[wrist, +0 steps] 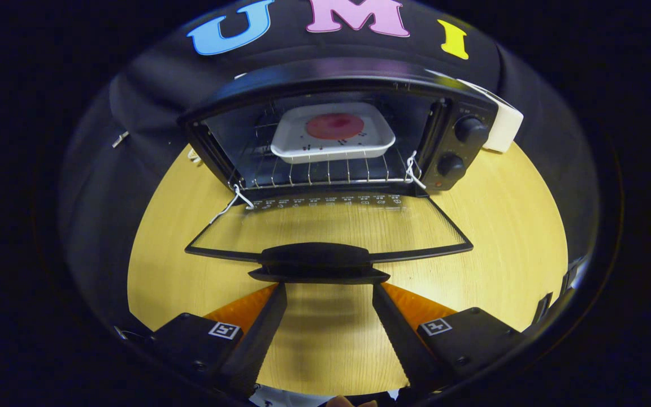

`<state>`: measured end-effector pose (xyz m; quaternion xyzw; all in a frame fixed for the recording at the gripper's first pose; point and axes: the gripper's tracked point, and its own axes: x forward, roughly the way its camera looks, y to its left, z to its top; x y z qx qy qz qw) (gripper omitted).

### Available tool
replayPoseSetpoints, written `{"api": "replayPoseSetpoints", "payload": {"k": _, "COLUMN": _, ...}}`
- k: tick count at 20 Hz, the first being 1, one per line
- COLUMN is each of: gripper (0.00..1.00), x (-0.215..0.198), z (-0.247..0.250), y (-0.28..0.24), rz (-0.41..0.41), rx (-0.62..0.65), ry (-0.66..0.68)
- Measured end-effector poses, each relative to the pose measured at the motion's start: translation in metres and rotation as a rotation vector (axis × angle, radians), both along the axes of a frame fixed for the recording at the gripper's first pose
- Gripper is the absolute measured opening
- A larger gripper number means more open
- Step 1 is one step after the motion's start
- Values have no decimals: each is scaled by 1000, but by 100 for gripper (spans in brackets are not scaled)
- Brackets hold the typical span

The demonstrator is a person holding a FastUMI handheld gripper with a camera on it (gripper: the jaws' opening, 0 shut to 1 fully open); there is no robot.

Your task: Open the toaster oven, put the food inside, and close the toaster oven door.

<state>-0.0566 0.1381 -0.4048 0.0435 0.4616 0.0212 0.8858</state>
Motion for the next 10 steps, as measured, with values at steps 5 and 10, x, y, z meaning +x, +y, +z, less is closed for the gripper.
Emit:
{"api": "replayPoseSetpoints", "payload": {"k": 5, "gripper": 99, "x": 18, "z": 43, "y": -1, "rz": 33, "rx": -26, "ry": -140}}
{"api": "replayPoseSetpoints", "payload": {"k": 10, "gripper": 99, "x": 40, "z": 96, "y": -4, "rz": 26, "rx": -28, "ry": -266}}
